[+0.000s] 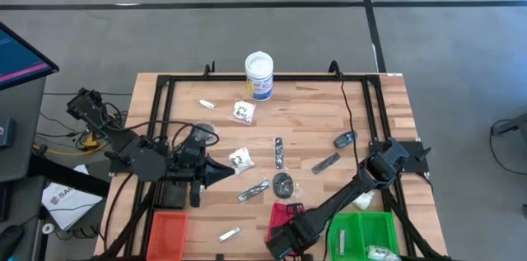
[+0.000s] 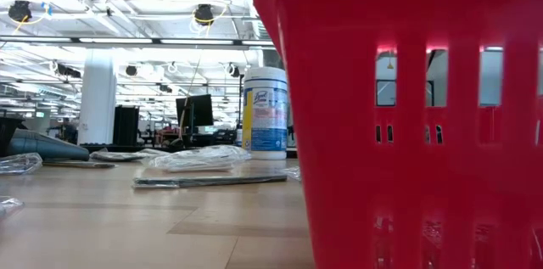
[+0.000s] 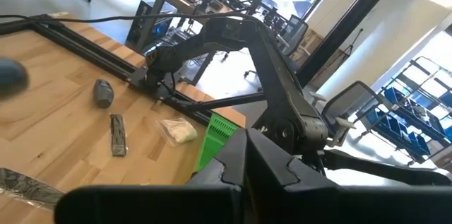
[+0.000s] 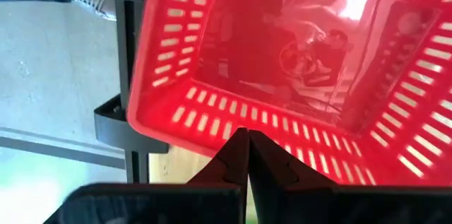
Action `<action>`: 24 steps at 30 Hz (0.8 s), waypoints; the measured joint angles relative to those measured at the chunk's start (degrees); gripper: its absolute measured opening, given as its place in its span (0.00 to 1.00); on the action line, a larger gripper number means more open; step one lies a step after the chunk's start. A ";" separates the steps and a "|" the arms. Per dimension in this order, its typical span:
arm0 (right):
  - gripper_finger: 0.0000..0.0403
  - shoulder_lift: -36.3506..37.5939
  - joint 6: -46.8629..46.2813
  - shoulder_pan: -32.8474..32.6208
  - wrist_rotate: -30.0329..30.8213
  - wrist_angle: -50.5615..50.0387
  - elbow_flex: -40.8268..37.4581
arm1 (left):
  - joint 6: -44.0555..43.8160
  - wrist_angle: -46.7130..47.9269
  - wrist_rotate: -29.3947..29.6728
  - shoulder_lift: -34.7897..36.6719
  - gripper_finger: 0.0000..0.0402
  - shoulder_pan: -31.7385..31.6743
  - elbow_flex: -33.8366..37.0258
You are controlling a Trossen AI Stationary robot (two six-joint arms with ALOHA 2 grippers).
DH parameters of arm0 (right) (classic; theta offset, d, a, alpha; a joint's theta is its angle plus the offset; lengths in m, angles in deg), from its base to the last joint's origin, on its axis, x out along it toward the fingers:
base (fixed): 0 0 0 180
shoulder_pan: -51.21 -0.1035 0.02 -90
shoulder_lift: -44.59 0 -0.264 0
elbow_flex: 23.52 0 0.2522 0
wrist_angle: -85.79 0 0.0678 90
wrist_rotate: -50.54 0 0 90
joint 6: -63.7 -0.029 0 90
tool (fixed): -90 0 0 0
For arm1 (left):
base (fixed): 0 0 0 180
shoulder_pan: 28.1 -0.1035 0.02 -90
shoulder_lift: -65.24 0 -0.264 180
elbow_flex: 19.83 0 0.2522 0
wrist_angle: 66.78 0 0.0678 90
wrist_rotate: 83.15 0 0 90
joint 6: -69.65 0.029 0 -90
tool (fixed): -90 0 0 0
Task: Pick & Place Travel size toiletries
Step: Adjust the bins
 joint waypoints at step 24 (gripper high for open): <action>0.00 0.09 4.49 0.32 0.05 -0.58 -0.84 | 0.68 0.31 0.97 0.00 0.00 -0.04 0.00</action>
